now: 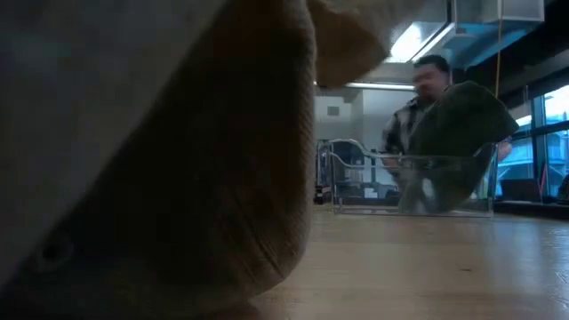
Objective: Pick & Place hat
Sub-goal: Put the right brown cap into the left transparent bin
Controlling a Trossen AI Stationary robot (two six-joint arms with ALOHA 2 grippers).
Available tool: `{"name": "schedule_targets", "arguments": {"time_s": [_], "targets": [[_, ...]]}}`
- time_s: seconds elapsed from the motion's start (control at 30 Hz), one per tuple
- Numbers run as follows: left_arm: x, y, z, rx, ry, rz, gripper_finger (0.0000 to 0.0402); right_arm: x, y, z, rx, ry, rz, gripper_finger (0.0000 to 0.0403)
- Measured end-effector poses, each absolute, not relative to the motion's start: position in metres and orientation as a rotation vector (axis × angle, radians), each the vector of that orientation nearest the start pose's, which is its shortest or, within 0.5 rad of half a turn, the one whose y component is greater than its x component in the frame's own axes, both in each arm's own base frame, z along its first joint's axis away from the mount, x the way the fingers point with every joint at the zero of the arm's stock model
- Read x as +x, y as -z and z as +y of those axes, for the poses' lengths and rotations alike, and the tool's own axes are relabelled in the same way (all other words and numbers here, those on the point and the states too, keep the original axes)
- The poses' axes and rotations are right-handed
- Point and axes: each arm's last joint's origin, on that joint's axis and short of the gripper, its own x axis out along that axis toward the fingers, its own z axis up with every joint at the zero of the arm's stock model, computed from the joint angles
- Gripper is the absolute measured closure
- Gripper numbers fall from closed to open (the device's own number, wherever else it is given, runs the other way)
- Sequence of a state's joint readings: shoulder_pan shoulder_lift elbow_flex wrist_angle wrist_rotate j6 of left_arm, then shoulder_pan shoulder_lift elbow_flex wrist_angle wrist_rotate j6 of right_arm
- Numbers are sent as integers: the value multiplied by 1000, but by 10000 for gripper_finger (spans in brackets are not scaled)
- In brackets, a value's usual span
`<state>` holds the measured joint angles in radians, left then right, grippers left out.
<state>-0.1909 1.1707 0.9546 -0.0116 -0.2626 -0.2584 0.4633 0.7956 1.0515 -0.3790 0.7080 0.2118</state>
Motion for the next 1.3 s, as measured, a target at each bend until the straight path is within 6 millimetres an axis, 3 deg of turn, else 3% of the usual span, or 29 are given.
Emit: {"name": "schedule_targets", "arguments": {"time_s": [0.2,0.67,0.9,1.3], "targets": [[262,-329,-42,-318,-121,207,196,142,-414,49,81,300,-31,394],[264,-343,-40,-312,-192,53,196,174,-418,62,-28,376,-104,394],[263,-340,-39,-301,-211,80,196,172,-426,61,-44,385,-162,394],[263,-340,-38,-290,-263,71,196,177,-423,65,-33,335,-154,394]]}}
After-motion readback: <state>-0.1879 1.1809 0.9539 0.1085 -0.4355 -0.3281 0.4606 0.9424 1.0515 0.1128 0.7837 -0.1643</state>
